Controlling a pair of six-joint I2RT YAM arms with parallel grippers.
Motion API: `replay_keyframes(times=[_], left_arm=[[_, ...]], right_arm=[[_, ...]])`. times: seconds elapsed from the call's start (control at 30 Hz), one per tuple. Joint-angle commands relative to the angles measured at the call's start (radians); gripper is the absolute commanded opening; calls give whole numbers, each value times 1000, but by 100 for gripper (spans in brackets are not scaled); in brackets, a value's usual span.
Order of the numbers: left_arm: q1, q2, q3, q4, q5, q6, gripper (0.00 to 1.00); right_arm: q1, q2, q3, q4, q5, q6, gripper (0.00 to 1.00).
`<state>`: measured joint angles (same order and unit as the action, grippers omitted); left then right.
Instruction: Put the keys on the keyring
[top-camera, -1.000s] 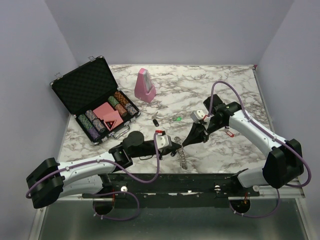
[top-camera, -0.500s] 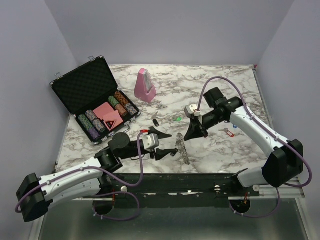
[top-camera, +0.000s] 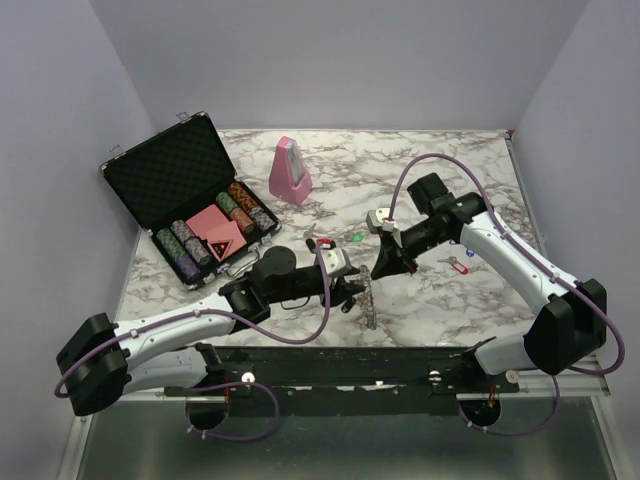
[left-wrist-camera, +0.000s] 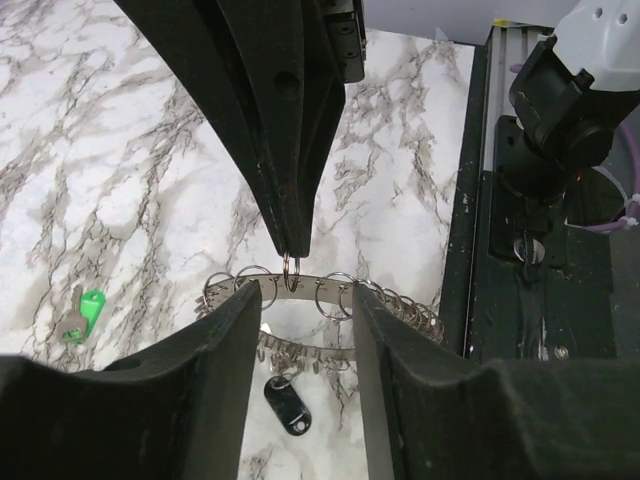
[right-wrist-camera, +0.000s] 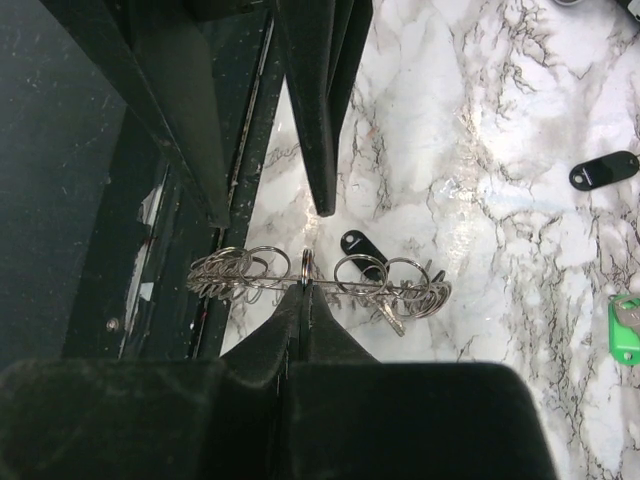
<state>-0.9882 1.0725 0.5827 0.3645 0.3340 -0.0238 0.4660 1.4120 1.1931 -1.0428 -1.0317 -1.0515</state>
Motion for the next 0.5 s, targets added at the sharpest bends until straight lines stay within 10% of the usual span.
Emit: replay_keyframes(times=[0.0,0.47], left_arm=[[3,36,43,24,-3,-4,45],[3,101,80,-15,-12,44,38]], right_arm=[[8,4,30,-6,5,10,0],[8,8,25,-6,-10,5,0]])
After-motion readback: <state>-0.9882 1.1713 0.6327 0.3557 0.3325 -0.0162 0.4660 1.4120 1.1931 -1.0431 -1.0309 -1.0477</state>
